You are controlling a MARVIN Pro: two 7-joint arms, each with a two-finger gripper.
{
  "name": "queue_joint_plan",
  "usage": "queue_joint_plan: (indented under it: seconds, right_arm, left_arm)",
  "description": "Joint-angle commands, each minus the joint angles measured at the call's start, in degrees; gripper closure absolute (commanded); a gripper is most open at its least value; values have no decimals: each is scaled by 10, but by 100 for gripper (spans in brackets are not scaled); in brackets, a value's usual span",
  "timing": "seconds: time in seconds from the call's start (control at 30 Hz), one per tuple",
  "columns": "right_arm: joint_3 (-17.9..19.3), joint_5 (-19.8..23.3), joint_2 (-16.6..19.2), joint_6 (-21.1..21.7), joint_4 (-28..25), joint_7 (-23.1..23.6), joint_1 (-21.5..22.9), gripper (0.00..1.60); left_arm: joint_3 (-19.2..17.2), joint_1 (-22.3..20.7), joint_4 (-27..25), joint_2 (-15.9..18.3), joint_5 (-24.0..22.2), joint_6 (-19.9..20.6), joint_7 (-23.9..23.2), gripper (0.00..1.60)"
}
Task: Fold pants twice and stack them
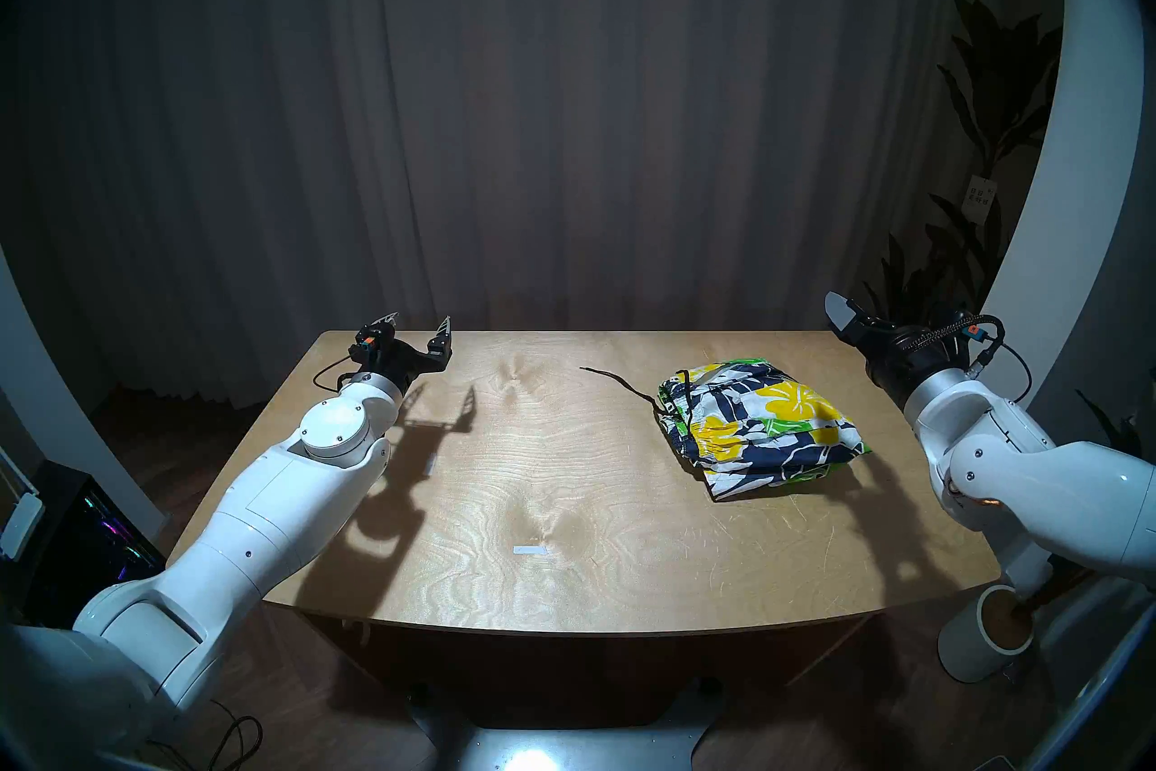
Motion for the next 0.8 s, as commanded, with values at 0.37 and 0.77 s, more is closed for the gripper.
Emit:
queue_joint_plan:
  seconds: [0.37, 0.77]
  right_arm:
    - [-52, -3, -41, -51, -11, 8, 69, 0]
    - [-97, -29, -76, -63, 2, 28, 122, 0]
  left_arm:
    - [-14, -20, -2, -16, -10, -13, 2, 0]
    - [-24, -14, -12, -19, -19, -19, 8, 0]
